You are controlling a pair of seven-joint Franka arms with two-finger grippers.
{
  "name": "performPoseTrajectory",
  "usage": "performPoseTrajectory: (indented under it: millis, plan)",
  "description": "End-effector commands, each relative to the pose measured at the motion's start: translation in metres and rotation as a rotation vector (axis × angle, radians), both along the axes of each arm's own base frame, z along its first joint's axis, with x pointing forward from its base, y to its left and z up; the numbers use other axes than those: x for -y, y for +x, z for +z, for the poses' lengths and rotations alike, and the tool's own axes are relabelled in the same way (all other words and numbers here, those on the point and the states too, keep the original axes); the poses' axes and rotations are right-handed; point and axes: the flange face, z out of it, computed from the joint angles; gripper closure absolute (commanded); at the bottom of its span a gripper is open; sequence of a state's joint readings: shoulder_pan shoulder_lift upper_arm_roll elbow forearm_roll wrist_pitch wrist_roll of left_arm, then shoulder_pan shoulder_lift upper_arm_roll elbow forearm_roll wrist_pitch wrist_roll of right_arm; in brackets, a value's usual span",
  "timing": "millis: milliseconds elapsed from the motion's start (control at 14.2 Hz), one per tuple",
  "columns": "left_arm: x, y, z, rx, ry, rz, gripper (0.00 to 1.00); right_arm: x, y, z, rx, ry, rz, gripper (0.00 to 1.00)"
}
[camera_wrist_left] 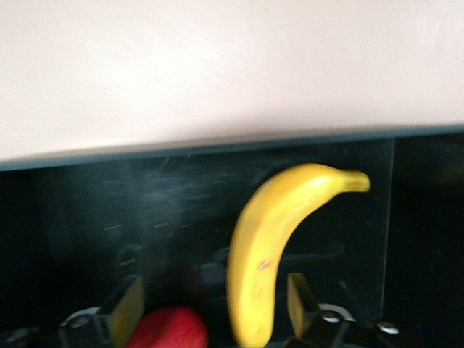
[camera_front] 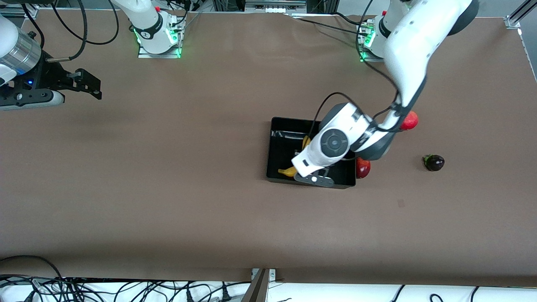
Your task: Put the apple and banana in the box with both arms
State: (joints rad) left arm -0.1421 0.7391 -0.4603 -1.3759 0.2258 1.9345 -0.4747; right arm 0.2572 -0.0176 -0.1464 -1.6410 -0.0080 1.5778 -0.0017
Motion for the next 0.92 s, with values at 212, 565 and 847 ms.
performPoseTrajectory:
  millis: [212,565,847]
  plan:
    - [-0.156,0.003,0.185,0.024,0.104,0.058,0.00,0.001,0.001,0.004,0.002,-0.016,-0.002,0.00]
    - [-0.236,-0.042,0.277,0.053,0.103,0.152,0.00,0.002,0.001,0.004,0.003,-0.016,-0.003,0.00]
    - [-0.292,-0.091,0.294,0.133,0.049,0.089,0.00,0.002,0.001,0.004,0.003,-0.016,-0.003,0.00]
